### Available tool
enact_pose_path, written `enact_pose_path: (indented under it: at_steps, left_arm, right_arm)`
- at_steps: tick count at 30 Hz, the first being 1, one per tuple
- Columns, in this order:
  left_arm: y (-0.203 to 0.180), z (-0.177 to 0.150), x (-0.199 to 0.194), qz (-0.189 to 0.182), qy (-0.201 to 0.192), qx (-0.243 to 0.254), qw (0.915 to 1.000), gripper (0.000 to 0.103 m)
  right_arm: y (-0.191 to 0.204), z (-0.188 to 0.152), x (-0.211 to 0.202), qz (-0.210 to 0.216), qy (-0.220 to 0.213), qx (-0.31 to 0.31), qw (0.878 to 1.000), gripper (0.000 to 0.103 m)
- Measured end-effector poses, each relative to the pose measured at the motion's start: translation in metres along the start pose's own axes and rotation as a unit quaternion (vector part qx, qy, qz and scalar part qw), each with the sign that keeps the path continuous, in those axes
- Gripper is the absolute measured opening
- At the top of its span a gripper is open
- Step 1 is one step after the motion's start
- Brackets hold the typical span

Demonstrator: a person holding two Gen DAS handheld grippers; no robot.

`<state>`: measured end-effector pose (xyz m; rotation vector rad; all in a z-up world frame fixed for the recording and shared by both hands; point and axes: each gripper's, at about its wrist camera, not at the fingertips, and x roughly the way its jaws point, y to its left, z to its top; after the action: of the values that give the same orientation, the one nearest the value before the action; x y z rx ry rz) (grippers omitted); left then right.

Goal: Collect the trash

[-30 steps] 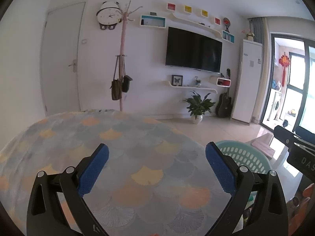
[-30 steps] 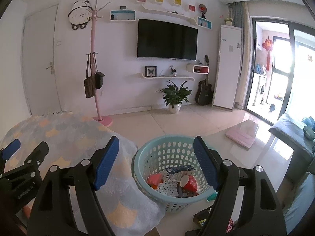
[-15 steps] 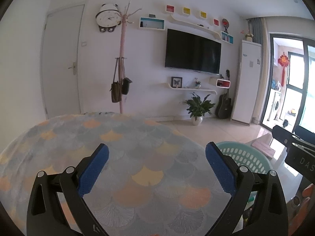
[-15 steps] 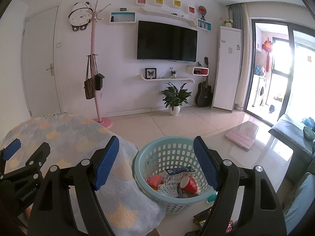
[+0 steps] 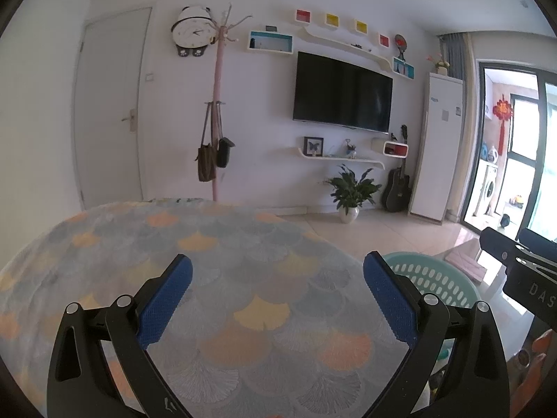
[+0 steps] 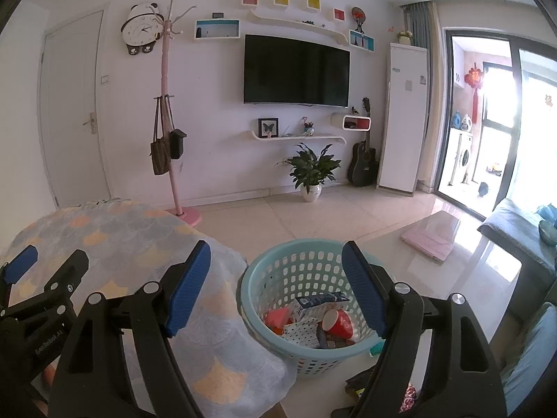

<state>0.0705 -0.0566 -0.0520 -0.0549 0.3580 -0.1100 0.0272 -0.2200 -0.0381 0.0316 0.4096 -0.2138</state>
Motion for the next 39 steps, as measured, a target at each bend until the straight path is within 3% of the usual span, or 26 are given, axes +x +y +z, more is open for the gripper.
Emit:
enact_pose_path:
  at_steps: [39]
  left_arm:
    - [-0.010, -0.005, -0.003, -0.005, 0.005, 0.003, 1.0000, 0.095]
  right_arm:
    - [-0.006, 0.000, -0.001, 0.005, -0.007, 0.004, 1.000, 0.074]
